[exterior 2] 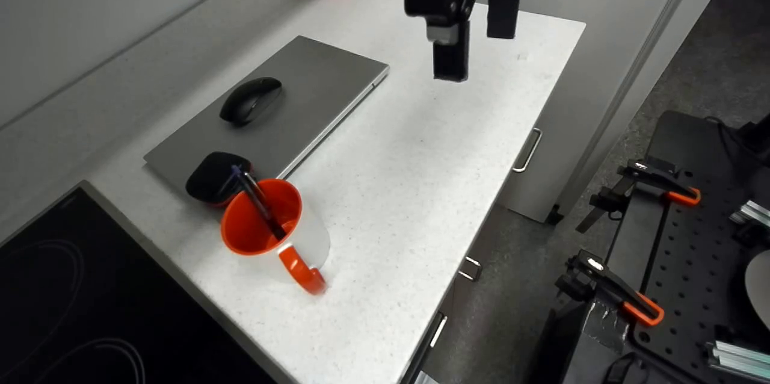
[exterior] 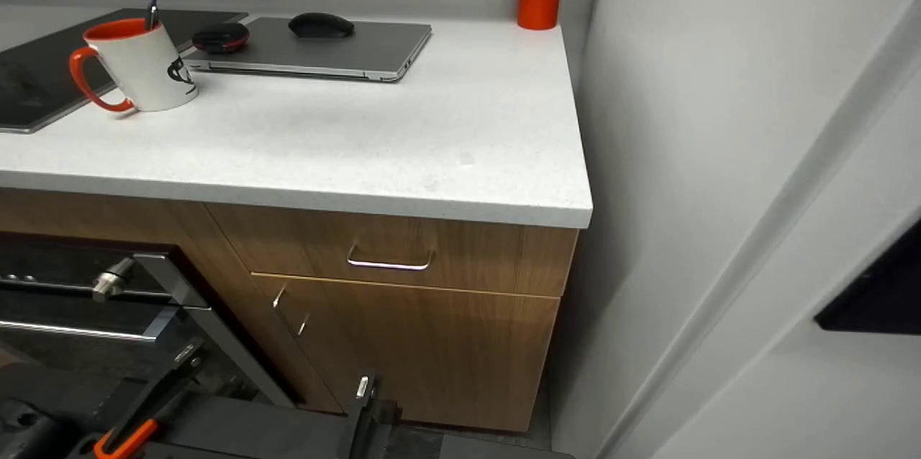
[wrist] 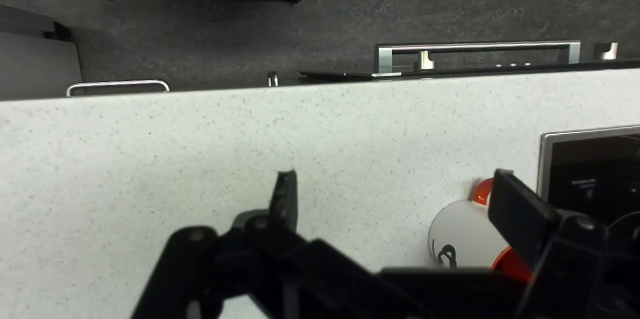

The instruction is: Remove the marker from the mug and put it on the counter

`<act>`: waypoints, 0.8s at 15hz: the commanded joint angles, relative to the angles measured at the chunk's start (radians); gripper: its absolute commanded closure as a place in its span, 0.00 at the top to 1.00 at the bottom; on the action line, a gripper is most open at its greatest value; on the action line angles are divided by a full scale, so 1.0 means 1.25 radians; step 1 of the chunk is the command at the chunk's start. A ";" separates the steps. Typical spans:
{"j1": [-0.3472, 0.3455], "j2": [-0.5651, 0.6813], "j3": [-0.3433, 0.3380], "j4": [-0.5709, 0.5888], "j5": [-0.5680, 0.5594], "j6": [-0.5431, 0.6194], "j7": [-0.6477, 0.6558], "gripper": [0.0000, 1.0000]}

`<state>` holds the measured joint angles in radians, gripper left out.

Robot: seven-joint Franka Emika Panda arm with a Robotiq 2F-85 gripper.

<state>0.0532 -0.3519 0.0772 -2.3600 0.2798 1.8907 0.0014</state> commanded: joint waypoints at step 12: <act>0.092 0.216 0.036 0.113 0.133 0.179 -0.093 1.00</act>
<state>0.1388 -0.1813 0.1066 -2.3070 0.4019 2.0729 -0.0847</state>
